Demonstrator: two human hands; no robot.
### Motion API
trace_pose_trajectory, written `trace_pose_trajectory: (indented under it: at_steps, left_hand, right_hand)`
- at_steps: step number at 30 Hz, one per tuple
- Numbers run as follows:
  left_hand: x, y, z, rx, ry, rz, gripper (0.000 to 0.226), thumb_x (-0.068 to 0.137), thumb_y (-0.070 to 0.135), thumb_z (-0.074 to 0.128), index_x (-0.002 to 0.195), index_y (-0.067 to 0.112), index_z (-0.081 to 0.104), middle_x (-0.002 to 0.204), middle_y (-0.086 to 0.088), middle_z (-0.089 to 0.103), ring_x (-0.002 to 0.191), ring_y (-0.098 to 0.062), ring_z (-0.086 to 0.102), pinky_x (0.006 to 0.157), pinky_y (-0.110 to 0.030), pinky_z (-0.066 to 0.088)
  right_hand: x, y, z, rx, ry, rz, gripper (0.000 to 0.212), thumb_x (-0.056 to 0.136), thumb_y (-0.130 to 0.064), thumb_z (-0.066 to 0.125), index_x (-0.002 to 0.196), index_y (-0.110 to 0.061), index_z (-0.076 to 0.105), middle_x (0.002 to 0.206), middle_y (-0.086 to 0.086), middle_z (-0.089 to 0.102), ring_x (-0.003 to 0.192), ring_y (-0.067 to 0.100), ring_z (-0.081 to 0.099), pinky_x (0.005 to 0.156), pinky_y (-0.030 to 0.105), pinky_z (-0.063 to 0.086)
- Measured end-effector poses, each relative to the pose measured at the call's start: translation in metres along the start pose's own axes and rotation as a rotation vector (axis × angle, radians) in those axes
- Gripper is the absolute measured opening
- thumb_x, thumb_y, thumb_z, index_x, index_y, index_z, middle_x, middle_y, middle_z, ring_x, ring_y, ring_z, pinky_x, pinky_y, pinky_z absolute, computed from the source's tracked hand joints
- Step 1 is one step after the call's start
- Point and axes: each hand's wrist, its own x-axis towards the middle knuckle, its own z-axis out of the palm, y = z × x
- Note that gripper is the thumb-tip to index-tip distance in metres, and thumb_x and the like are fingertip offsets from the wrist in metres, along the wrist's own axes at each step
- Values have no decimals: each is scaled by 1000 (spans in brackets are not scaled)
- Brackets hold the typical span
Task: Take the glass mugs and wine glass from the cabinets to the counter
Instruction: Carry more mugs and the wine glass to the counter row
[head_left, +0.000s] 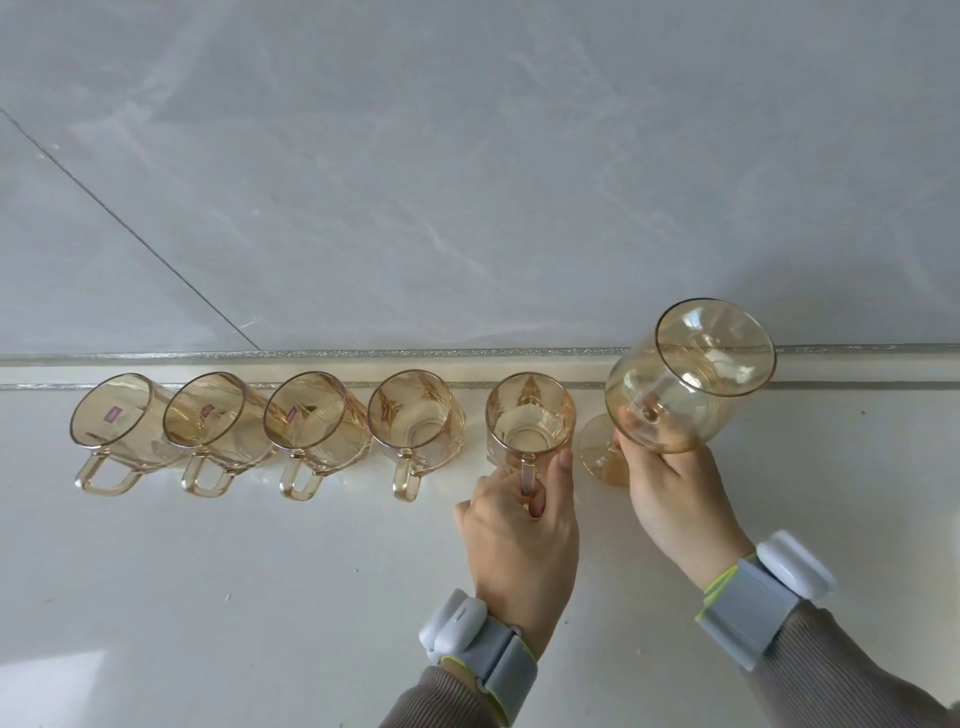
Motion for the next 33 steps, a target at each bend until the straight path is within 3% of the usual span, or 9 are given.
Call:
trace_pose_trajectory:
  at_steps: [6, 12, 15, 20, 22, 25, 27, 29, 33]
  left_hand:
    - [-3, 0, -1, 31, -7, -45, 55, 85, 65, 48, 52, 24, 34, 58, 16, 48, 70, -9, 44, 78, -48, 42]
    - [-3, 3, -6, -9, -33, -67, 55, 83, 70, 46, 56, 23, 36, 64, 24, 51, 75, -7, 43, 76, -43, 37]
    - [-4, 2, -8, 0, -19, -57, 50, 83, 70, 47, 59, 27, 40, 69, 26, 52, 76, -5, 43, 79, -49, 42]
    - [-7, -2, -13, -46, 26, -66, 44, 80, 69, 53, 69, 26, 54, 75, 29, 56, 71, -7, 46, 81, -55, 48]
    - [-10, -2, -15, -60, 31, -82, 40, 78, 69, 57, 76, 30, 58, 77, 25, 60, 67, -13, 48, 80, -59, 50]
    - [-15, 0, -17, -44, 37, -101, 40, 76, 68, 59, 89, 31, 62, 83, 16, 66, 81, -6, 61, 92, -50, 51]
    - [-18, 0, -20, -28, 29, -90, 39, 75, 65, 60, 96, 32, 61, 92, 13, 68, 95, -2, 62, 97, -42, 48]
    - [-21, -1, -24, -1, 25, -72, 35, 77, 59, 65, 100, 32, 59, 97, 13, 67, 99, -3, 61, 93, -34, 47]
    - [-24, -7, -36, 39, 4, -57, 33, 83, 37, 79, 107, 26, 58, 107, 12, 63, 102, -5, 59, 83, -15, 43]
  right_hand:
    - [-2, 0, 0, -3, -16, 18, 36, 105, -23, 54, 84, 6, 58, 83, 38, 60, 78, 40, 57, 59, 29, 41]
    - [0, -4, 0, -32, 1, 20, 28, 105, -15, 54, 92, 10, 59, 89, 41, 61, 80, 38, 58, 73, 49, 46]
    - [0, -3, 1, -29, 6, 43, 29, 105, -16, 54, 95, 11, 58, 92, 43, 60, 83, 42, 58, 77, 55, 48]
    - [1, -3, 2, -19, 12, 46, 19, 105, -18, 55, 93, -4, 62, 94, 42, 60, 83, 42, 56, 67, 48, 47]
    - [1, -1, 3, -39, 9, 37, 21, 104, -15, 55, 94, 2, 60, 90, 43, 59, 83, 48, 55, 63, 50, 44]
    - [-4, 3, 5, -117, 39, 10, 22, 97, -23, 62, 103, -2, 57, 91, 36, 62, 84, 52, 59, 72, 58, 52]
    - [-12, 4, 7, -159, 60, 53, 33, 88, -37, 65, 112, -18, 52, 110, 13, 64, 107, 43, 59, 91, 55, 53]
    - [-23, 6, 9, -154, 92, 104, 37, 89, -25, 71, 112, -20, 42, 121, 1, 50, 119, 36, 49, 99, 46, 45]
    - [-53, 12, 13, -179, 172, 147, 42, 89, -7, 72, 108, -15, 35, 118, 4, 37, 118, 35, 40, 95, 38, 36]
